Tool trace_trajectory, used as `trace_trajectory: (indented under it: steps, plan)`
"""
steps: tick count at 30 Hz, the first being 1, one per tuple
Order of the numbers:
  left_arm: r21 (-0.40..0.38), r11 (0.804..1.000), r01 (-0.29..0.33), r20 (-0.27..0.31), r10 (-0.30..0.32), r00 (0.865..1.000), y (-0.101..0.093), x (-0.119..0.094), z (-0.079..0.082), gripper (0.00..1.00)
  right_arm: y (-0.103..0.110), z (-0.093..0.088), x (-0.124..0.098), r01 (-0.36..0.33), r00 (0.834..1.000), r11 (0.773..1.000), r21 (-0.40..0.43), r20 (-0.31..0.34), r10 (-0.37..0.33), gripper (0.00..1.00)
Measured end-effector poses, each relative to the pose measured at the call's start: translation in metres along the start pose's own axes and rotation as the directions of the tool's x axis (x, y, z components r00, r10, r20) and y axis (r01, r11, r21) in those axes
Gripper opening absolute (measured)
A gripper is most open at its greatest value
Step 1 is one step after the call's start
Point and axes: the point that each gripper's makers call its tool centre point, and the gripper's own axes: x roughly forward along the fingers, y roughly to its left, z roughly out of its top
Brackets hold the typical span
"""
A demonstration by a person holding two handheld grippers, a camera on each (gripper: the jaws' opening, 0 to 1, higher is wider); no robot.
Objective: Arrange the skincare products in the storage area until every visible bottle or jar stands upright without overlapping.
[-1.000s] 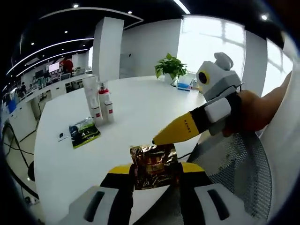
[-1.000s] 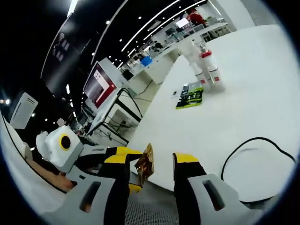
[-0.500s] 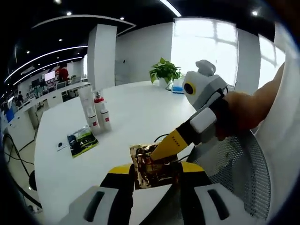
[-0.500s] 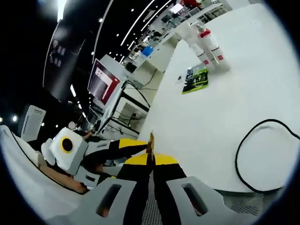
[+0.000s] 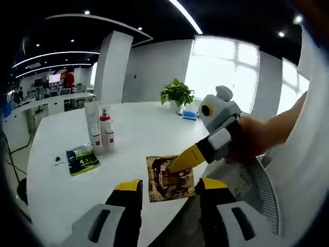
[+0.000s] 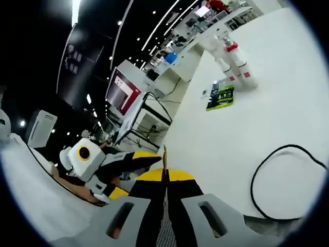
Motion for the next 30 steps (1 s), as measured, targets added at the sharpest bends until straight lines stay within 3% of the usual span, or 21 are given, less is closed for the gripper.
trace_trajectory:
  steps: [6,9,23,25,30]
  plan:
    - [-0.065,0.997,0.05,0.018,-0.049,0.999,-0.006,0.0,0.003,0.43,0.021,-0.009,-0.014,-0.139,0.985,0.985,-0.102,-0.116,0.127,0.0]
    - [-0.094,0.989,0.11,0.001,-0.11,0.994,-0.015,-0.001,0.001,0.3,0.034,-0.012,-0.019,-0.21,0.972,0.973,-0.096,-0.128,0.197,0.0]
    - [-0.096,0.976,0.196,-0.014,-0.198,0.98,-0.032,-0.003,-0.002,0.17,0.043,-0.018,-0.021,-0.268,0.959,0.951,-0.154,-0.135,0.248,0.0]
    - [-0.123,0.965,0.231,-0.022,-0.235,0.972,-0.037,-0.004,-0.003,0.14,0.043,-0.019,-0.022,-0.273,0.957,0.95,-0.152,-0.141,0.252,0.0]
    - [-0.125,0.962,0.242,-0.03,-0.247,0.969,-0.039,-0.006,-0.005,0.06,0.043,-0.019,-0.021,-0.276,0.956,0.95,-0.147,-0.144,0.255,0.0]
